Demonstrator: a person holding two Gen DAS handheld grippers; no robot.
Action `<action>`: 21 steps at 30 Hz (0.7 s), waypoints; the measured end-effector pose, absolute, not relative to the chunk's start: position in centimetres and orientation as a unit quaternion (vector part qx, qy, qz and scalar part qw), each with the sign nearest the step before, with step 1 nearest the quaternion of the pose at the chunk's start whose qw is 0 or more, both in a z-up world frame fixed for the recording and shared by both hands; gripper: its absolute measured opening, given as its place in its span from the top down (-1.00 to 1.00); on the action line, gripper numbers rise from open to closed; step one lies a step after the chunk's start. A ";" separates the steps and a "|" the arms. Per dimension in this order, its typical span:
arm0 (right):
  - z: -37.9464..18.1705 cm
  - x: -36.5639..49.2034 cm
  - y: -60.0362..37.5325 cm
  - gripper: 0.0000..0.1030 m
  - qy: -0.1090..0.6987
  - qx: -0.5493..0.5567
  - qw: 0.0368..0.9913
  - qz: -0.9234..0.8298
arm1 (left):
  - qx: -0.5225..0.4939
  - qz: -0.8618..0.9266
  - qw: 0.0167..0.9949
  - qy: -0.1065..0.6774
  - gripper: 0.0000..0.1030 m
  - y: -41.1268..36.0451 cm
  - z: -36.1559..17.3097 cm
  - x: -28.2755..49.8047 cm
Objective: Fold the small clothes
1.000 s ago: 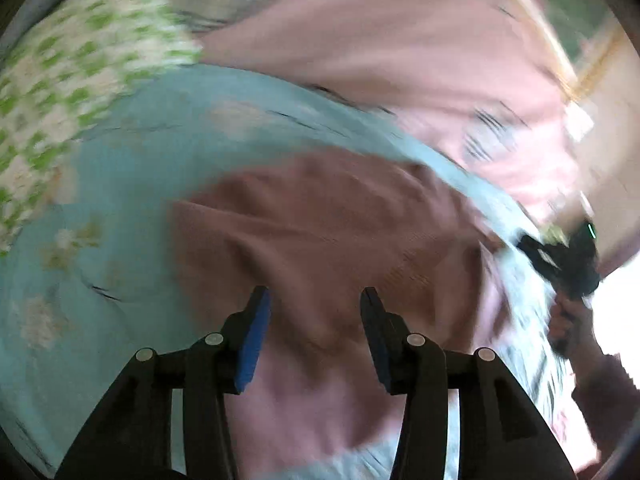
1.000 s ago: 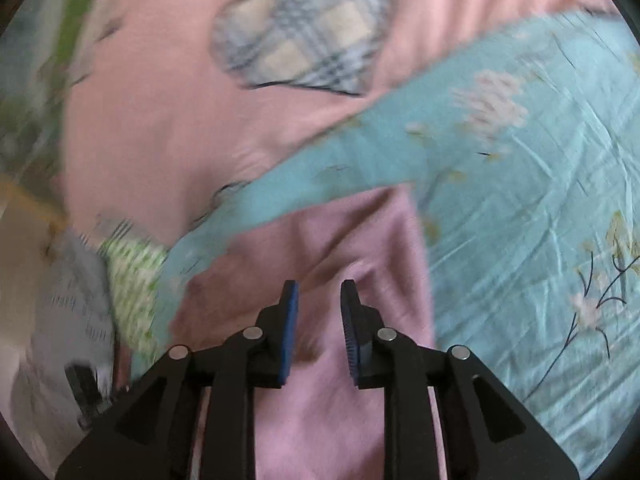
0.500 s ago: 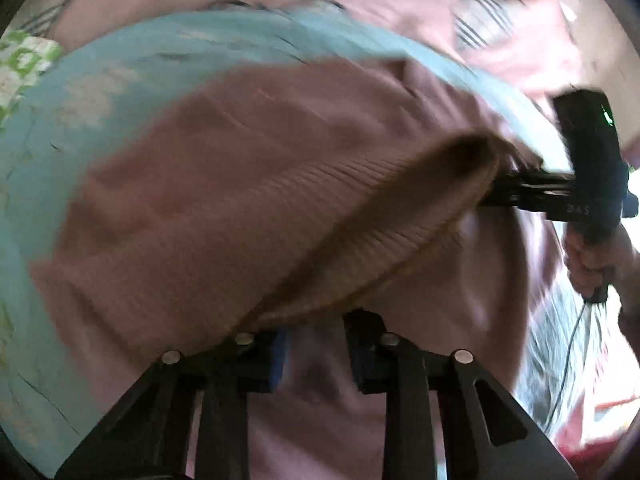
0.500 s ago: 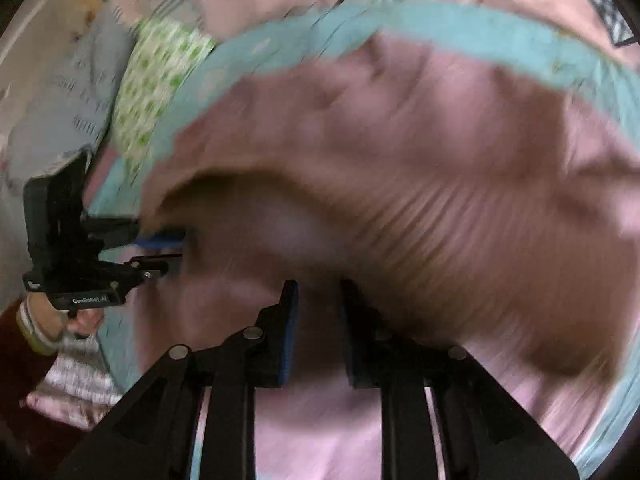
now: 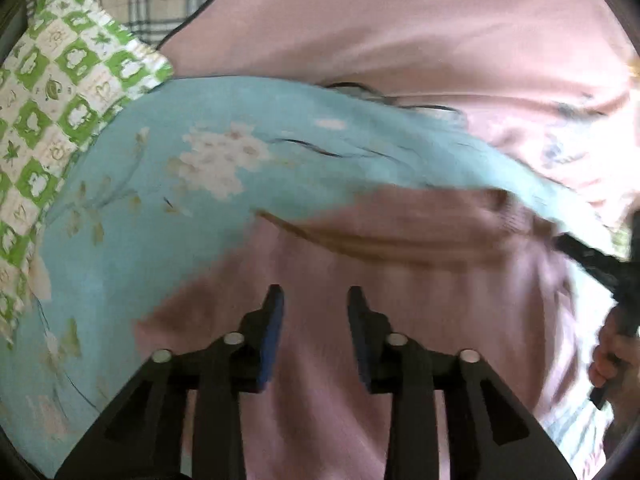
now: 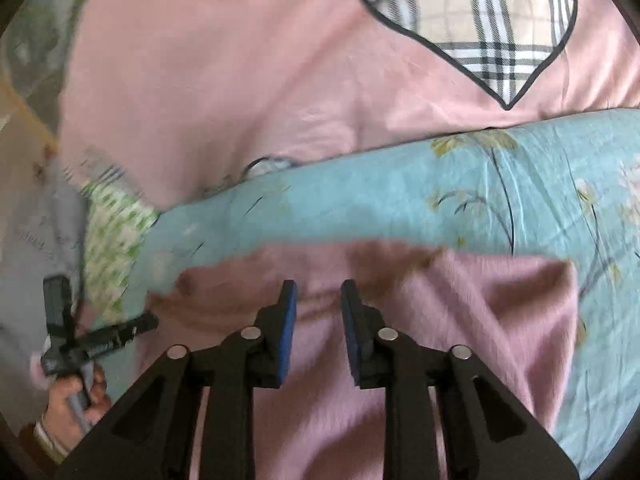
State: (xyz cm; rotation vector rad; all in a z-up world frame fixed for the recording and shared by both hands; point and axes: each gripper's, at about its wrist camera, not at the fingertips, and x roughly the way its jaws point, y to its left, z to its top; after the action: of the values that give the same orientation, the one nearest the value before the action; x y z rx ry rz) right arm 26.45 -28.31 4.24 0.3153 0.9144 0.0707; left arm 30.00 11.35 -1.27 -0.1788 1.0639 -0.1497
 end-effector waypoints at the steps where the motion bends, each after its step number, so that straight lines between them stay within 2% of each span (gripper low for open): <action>1: 4.5 25.4 -27.8 0.42 0.443 0.142 0.884 0.047 | -0.089 -0.099 0.853 0.505 0.31 10.6 -0.8 28.6; 4: 4.4 22.0 -25.4 0.42 0.465 0.123 0.869 0.116 | -0.095 -0.186 0.834 0.511 0.11 7.5 -0.7 24.8; 7: 2.7 19.4 -23.9 0.42 0.502 0.119 0.842 0.159 | -0.092 -0.239 0.809 0.530 0.09 3.8 -2.4 22.6; 12: -1.4 19.6 -25.1 0.44 0.548 0.126 0.818 0.121 | -0.036 -0.191 0.811 0.551 0.10 2.1 -5.4 23.7; 16: -1.1 22.2 -30.1 0.50 0.511 0.167 0.842 0.043 | -0.065 -0.116 0.825 0.549 0.33 7.1 -5.9 27.7; 17: -1.0 22.5 -31.1 0.53 0.503 0.172 0.847 0.022 | -0.080 -0.097 0.826 0.550 0.56 8.5 -6.0 28.4; 18: -0.8 22.9 -32.3 0.63 0.495 0.180 0.850 0.001 | -0.107 -0.085 0.821 0.554 0.69 10.4 -6.1 29.0; 19: -0.9 23.1 -34.0 0.88 0.487 0.211 0.847 -0.010 | -0.126 -0.086 0.819 0.552 0.76 11.7 -6.1 29.1; 20: -1.0 23.0 -35.0 0.99 0.483 0.233 0.844 -0.019 | -0.141 -0.078 0.821 0.548 0.64 13.1 -6.0 29.1; 21: -0.7 22.4 -35.6 0.99 0.480 0.240 0.843 -0.028 | -0.136 -0.050 0.828 0.542 0.64 14.1 -5.7 28.5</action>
State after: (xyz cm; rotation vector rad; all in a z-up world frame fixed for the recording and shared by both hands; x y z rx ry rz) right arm 22.42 -35.56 -0.73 0.5073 1.0128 -0.0593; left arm 28.52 14.10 -5.68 -0.2883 1.1516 -0.1058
